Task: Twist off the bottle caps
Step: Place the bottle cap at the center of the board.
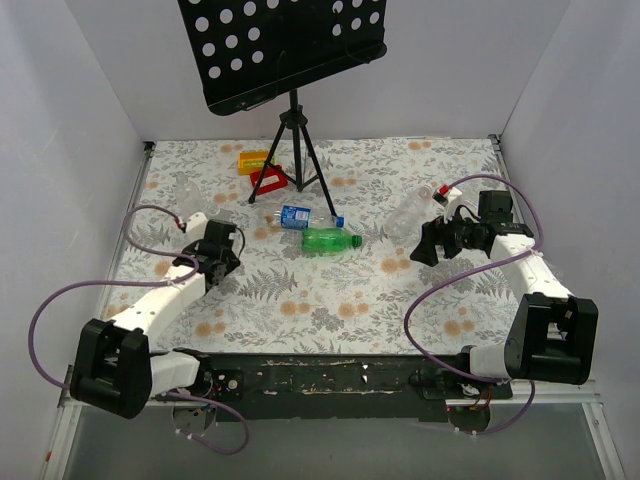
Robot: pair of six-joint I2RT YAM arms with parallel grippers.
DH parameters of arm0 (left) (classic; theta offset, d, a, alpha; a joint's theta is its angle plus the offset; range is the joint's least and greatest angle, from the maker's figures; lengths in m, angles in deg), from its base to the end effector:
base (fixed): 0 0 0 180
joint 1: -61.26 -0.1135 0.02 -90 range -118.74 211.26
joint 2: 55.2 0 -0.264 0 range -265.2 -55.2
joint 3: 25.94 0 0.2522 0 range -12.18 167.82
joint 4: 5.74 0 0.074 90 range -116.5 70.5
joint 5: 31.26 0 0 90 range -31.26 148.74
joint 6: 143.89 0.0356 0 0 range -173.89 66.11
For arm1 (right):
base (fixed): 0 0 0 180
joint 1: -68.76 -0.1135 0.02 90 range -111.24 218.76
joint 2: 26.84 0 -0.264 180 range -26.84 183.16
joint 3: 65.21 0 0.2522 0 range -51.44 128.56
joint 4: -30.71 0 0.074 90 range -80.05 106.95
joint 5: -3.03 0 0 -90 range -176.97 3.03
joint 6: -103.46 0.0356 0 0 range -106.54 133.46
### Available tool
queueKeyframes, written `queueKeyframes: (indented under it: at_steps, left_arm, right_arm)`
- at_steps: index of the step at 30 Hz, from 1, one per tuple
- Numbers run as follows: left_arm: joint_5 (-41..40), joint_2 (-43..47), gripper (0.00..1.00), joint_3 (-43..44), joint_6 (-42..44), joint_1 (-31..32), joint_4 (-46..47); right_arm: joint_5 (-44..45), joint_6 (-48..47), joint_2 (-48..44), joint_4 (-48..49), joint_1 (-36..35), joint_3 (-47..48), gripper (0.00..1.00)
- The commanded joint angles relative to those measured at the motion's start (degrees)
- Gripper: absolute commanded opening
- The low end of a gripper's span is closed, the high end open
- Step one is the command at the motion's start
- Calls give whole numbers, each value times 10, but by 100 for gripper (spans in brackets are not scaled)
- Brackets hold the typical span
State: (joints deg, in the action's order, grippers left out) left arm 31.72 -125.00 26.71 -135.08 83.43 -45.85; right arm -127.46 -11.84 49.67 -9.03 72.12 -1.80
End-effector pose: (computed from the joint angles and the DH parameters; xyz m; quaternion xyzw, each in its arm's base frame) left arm 0.2163 -0.0707 0.1980 -0.5168 0.7795 -0.0760 0.3458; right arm 0.2660 0.0075 0.2325 -0.2775 0.8521 0.2438 0.3708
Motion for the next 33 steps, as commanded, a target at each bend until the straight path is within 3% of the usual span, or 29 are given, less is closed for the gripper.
queueKeyframes:
  at_steps: [1, 10, 20, 23, 30, 33]
  left_arm:
    - [21, 22, 19, -20, -6, -95, 56]
    - [57, -31, 20, -1, 19, -204, 98]
    - [71, -144, 24, 51, 35, -256, 126]
    - [66, -155, 33, 58, 32, -262, 121]
    - [35, -148, 62, 75, 15, -270, 80]
    - [33, -115, 63, 87, 14, -273, 56]
  right_arm:
    - [-11, -2, 3, -1, 2, 11, 96]
    - [-14, -2, 6, -2, 4, 11, 96]
    - [-16, -3, 6, -4, 5, 12, 96]
    - [-17, -3, 7, -5, 4, 12, 96]
    - [-18, -4, 7, -6, 5, 13, 96]
    - [-19, -4, 7, -7, 6, 13, 96]
